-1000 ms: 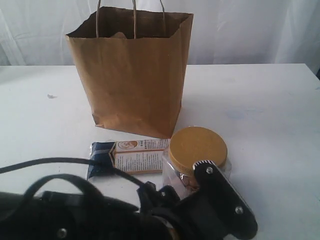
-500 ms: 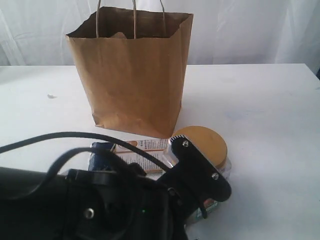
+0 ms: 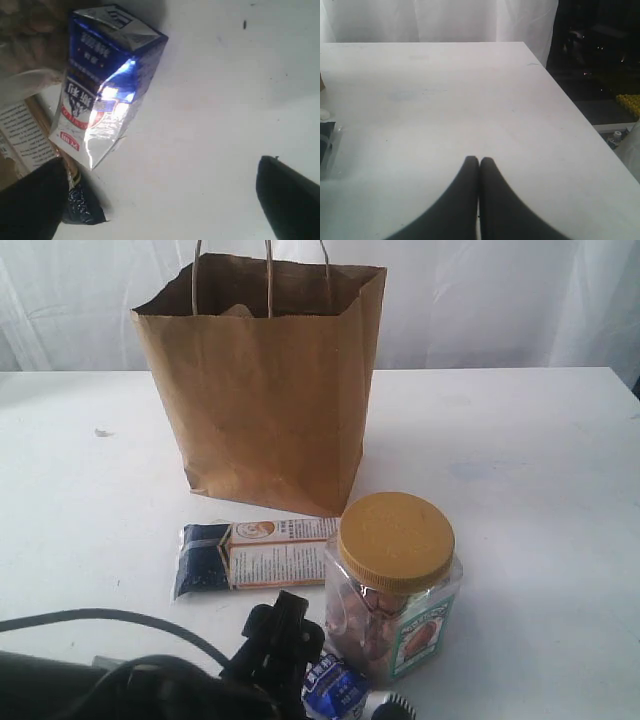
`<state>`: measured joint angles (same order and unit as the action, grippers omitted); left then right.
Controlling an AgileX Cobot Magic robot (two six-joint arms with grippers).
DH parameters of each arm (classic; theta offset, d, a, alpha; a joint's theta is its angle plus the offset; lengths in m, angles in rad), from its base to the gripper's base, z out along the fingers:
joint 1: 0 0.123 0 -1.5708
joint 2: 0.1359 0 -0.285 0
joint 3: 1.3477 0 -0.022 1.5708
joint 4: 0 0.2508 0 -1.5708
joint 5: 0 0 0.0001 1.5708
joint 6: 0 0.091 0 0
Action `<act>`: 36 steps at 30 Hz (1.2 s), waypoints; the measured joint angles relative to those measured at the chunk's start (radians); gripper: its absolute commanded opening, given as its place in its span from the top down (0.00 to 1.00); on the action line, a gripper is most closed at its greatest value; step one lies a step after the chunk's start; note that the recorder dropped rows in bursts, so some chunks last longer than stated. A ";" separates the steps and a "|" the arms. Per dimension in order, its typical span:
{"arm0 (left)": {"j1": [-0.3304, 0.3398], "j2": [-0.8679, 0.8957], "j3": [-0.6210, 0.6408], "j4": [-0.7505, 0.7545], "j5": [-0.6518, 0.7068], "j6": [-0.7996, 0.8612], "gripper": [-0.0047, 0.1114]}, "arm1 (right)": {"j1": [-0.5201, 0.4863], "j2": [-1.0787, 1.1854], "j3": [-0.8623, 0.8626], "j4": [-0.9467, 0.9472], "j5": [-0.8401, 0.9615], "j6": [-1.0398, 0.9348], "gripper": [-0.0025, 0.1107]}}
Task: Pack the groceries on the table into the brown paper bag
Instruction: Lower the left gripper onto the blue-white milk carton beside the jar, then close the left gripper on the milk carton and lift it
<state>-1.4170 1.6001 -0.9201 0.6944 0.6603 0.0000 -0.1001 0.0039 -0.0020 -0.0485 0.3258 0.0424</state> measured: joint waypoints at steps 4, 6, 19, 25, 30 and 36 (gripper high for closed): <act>0.050 0.000 0.005 -0.042 -0.090 0.035 0.06 | 0.000 0.000 0.000 0.000 0.000 0.000 0.98; 0.106 0.000 0.005 -0.081 -0.154 0.069 0.06 | 0.000 0.000 0.000 0.000 0.000 0.000 0.98; 0.370 0.000 0.005 -0.582 -0.274 0.720 0.06 | 0.000 0.000 0.000 0.000 0.000 0.000 0.98; 0.379 0.002 0.006 -0.622 -0.368 0.813 0.06 | 0.000 0.000 0.000 0.000 0.000 0.000 0.98; 0.398 0.060 0.006 -0.624 -0.397 0.821 0.06 | 0.000 0.000 0.000 0.000 0.000 0.000 0.98; 0.416 0.120 0.006 -0.624 -0.404 0.824 0.06 | 0.000 0.000 0.000 0.000 0.000 0.000 0.98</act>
<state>-1.0009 1.7200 -0.9143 0.0706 0.2560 0.8237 -0.1001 0.0039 -0.0020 -0.0485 0.3258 0.0424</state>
